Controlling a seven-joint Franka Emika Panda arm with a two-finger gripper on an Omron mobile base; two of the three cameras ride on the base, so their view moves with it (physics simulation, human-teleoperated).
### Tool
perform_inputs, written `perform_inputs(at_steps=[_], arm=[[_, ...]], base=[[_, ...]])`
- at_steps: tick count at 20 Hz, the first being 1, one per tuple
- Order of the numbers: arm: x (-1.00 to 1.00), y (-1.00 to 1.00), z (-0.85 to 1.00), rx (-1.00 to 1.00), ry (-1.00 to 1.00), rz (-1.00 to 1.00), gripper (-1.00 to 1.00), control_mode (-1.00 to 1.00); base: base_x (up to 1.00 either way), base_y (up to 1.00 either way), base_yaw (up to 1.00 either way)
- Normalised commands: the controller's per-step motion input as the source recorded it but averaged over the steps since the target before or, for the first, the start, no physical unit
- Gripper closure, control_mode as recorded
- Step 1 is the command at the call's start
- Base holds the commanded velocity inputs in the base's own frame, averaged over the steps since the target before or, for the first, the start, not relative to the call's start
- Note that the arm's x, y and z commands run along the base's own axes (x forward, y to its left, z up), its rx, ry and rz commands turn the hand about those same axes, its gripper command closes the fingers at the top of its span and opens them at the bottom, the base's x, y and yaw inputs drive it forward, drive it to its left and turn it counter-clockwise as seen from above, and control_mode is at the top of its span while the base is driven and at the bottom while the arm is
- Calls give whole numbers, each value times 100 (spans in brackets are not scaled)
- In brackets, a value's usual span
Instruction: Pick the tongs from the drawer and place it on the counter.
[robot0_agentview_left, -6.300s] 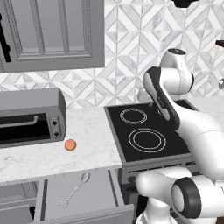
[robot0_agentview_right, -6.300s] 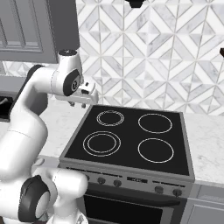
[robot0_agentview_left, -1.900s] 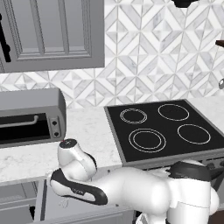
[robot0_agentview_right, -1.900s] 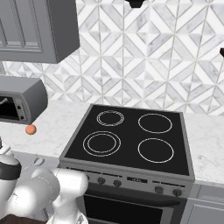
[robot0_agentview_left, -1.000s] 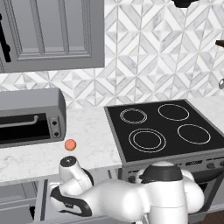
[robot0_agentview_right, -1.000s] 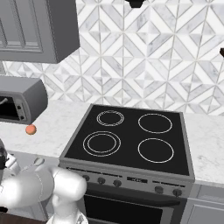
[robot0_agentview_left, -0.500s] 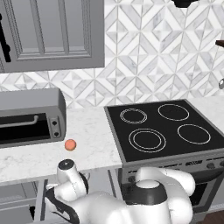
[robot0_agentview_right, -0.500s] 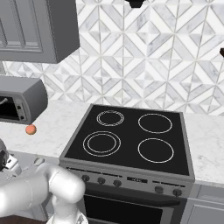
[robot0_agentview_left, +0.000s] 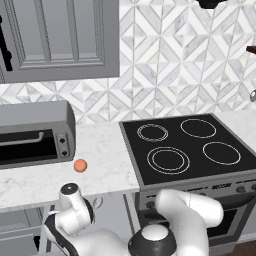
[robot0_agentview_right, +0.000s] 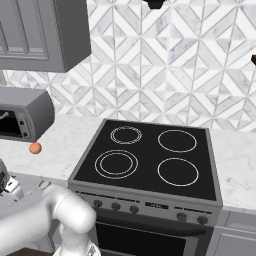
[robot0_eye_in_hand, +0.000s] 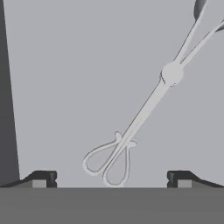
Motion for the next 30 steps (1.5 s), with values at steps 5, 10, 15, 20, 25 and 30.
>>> perform_inputs(at_steps=[5,10,15,20,25,30], arm=[[1,1,-39,0,0,0,-100,-100],[7,0,-32,0,0,0,-100,-100],[13,0,-14,0,0,0,-100,-100],[12,0,-25,0,0,0,-100,-100],[-37,2,-82,0,0,0,100,-100],[-99,1,-83,0,-1,6,100,-100]], base=[[0,0,0],[0,0,0],[0,0,0],[0,0,0],[0,0,0],[0,0,0]])
